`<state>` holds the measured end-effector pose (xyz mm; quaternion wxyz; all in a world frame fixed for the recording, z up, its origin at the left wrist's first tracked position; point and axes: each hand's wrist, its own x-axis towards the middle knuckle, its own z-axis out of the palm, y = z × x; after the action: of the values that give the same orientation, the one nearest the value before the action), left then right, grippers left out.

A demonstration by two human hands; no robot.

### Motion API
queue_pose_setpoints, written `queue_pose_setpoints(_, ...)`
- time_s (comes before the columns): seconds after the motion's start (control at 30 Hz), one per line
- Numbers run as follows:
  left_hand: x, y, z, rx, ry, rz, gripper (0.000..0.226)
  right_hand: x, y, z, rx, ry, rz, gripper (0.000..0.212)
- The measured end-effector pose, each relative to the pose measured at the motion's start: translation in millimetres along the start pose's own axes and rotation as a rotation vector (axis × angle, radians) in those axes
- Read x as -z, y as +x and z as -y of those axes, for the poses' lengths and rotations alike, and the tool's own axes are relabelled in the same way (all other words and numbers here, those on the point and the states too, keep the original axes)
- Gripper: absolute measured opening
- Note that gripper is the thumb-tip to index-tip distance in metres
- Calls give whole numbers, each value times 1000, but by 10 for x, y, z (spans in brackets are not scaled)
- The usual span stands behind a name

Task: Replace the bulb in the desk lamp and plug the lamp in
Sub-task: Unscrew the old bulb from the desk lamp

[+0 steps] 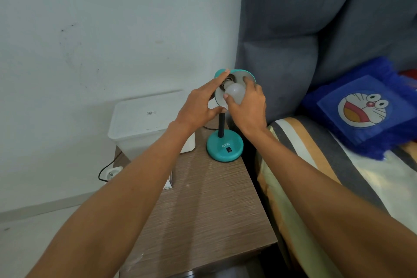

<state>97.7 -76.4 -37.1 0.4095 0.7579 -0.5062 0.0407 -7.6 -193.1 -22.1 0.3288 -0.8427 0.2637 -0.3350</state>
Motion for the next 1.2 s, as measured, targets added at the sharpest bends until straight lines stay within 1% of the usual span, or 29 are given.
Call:
queue_pose_setpoints(0.07,-5,1,8,4,-10,-1,102,3,27,4,-11,-26,13,61)
queue_pose_setpoints(0.13,-7,-2,4,3,-8,-3,102,16,37,4,83,-118,52,61)
queue_pose_setpoints(0.2,0,-6,1,5,-7,-4,102,30,29,-4,203,-214,82,67)
queue_pose_setpoints(0.23,5,-8,0,6,-7,-6,102,29,21,-15,229,-221,83,70)
queue_pose_setpoints(0.3,11,-6,-4,2,-8,-6,100,12,-4,-33,192,-154,54,71)
queue_pose_setpoints(0.4,-3,2,0,-7,-7,-5,99,-21,-11,-25,6,-20,14,65)
queue_pose_setpoints(0.47,-10,2,5,-5,-4,-5,100,-24,11,-10,-56,15,25,60)
queue_pose_setpoints(0.53,-5,-2,4,-1,1,-6,101,-9,21,1,0,-46,43,61)
queue_pose_setpoints(0.63,13,-15,4,6,-2,-5,102,3,5,-16,159,-213,82,68)
queue_pose_setpoints(0.67,18,-17,3,8,-2,-6,102,0,-1,-27,171,-214,83,70)
queue_pose_setpoints(0.7,20,-17,4,6,-1,-8,102,-1,-9,-28,153,-181,72,71)
queue_pose_setpoints(0.77,10,-11,-1,0,-7,-8,100,-13,-9,-13,60,-78,32,68)
queue_pose_setpoints(0.87,-10,-2,-11,7,-5,-3,102,2,56,47,-63,-4,31,56)
queue_pose_setpoints(0.93,-4,-4,-13,16,8,-4,104,23,89,71,-35,-58,59,47)
queue_pose_setpoints(1.03,9,-18,-1,30,11,-7,106,41,103,66,104,-218,81,53)
queue_pose_setpoints(1.1,10,-18,0,38,8,-5,106,51,106,48,141,-246,80,53)
queue_pose_setpoints(1.2,-4,-10,-10,47,9,-3,105,72,82,36,142,-228,60,49)
